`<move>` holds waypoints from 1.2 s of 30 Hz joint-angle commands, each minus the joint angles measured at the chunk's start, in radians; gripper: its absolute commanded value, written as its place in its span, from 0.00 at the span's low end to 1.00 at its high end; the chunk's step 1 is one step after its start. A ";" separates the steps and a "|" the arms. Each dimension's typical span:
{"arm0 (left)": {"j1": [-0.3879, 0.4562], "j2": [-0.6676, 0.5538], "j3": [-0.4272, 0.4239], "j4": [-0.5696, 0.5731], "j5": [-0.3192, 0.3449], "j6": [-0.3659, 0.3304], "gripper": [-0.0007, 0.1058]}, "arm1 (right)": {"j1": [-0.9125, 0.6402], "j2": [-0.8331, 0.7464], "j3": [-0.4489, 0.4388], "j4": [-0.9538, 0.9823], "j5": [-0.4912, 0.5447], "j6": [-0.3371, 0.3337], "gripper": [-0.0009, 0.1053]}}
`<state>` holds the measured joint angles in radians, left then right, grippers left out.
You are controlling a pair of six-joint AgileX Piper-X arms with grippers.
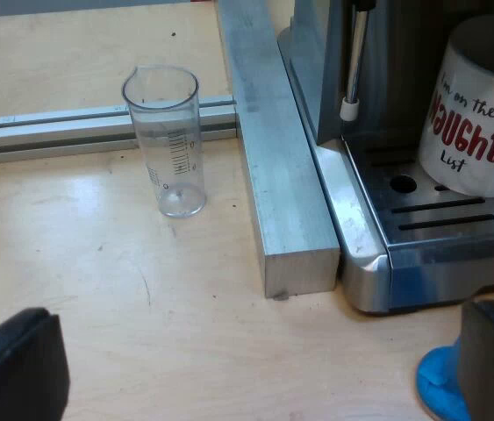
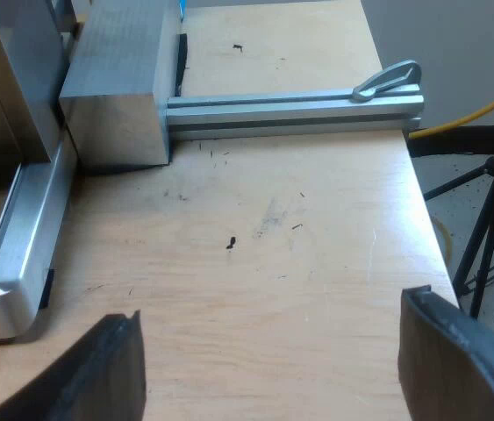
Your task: Remove mug from coffee machine
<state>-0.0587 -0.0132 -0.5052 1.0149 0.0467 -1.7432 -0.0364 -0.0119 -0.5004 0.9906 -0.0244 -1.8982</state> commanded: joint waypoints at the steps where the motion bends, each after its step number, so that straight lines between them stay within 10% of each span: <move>1: -0.002 -0.138 0.000 -0.016 0.001 -0.001 0.86 | -0.005 -0.040 -0.003 -0.008 -0.004 -0.012 0.60; 21: -0.085 -0.007 -0.071 -0.092 0.093 -0.001 0.86 | 0.023 0.168 -0.138 0.014 -0.140 -0.014 0.60; 36: -0.218 0.170 -0.046 -0.392 0.386 -0.001 0.86 | 0.335 0.427 -0.207 -0.010 -0.206 -0.104 0.60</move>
<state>-0.2694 0.1534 -0.5710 0.6965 0.3452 -1.7432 0.2808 0.4058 -0.6974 1.0031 -0.2160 -1.9822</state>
